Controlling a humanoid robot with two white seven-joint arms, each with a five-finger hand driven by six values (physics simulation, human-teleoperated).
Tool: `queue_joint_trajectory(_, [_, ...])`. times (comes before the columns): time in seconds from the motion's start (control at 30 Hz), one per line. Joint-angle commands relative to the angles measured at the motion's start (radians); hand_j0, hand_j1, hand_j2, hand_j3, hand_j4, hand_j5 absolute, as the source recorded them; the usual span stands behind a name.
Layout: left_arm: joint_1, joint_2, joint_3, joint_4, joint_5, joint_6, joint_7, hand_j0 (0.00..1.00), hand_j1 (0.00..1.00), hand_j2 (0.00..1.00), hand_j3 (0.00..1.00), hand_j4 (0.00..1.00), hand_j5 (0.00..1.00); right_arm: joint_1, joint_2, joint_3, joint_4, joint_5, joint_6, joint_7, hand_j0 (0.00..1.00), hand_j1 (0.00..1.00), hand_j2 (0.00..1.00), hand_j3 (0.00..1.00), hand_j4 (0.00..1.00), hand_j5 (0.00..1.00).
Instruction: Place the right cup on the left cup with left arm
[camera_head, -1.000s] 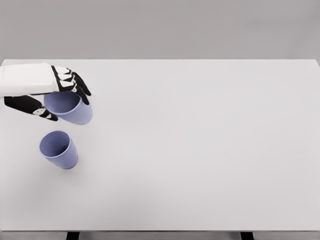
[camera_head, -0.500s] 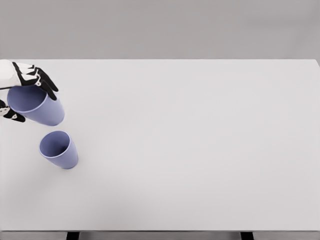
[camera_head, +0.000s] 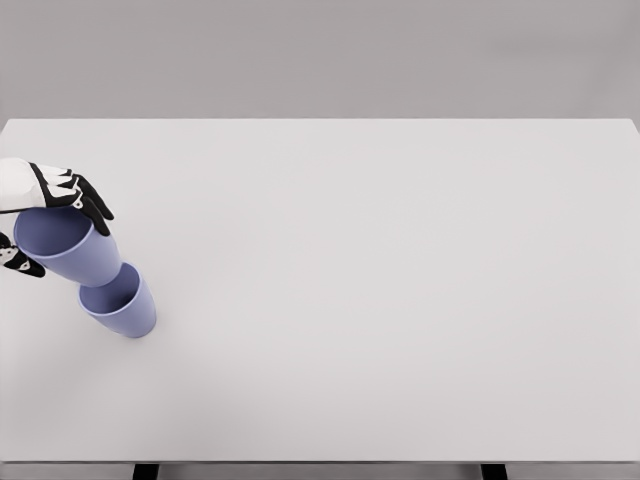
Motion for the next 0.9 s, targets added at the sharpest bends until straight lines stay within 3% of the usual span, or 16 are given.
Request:
queue_joint_trajectory(0.0, [0.002,0.001,0.002,0.0,0.006,0.002,0.001,0.53,0.53,0.53,0.53,0.53,0.53,0.0,0.0,0.0,0.0,0.001,-0.001,0.0,1.0,1.0,1.0,1.0,1.0,1.0])
queue_joint_trajectory(0.87, [0.02,-0.012,0.004,-0.001,0.006,0.002,0.001,0.54,0.54,0.54,0.54,0.54,0.54,0.0,0.0,0.001,0.0,0.001,-0.001,0.0,1.0,1.0,1.0,1.0,1.0,1.0])
